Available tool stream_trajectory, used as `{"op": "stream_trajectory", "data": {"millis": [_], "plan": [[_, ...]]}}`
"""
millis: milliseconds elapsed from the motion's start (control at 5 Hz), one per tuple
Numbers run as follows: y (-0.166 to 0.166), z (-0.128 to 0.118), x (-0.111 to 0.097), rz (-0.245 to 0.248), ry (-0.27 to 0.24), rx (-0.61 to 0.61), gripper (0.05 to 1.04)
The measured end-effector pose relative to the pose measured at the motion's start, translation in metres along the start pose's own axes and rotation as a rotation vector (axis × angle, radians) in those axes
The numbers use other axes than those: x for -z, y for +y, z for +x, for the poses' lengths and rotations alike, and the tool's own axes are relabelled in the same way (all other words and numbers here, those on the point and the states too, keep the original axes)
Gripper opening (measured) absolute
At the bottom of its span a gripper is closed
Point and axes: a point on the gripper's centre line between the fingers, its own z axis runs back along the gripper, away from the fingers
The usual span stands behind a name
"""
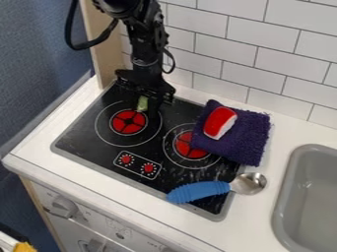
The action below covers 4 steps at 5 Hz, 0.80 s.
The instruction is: Moved the green object to the bottom left of the burner
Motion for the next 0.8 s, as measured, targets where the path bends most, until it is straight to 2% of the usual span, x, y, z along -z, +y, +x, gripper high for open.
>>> {"op": "stream_trajectory", "data": {"millis": [200, 600, 800], "plan": [[-0.002, -0.004, -0.006, -0.026, 0.002, -0.021, 0.432], [0.007, -0.006, -0.064, -0.062, -0.088, -0.149, 0.429], [-0.006, -0.02, -0.088, -0.092, -0.103, -0.191, 0.429]]}}
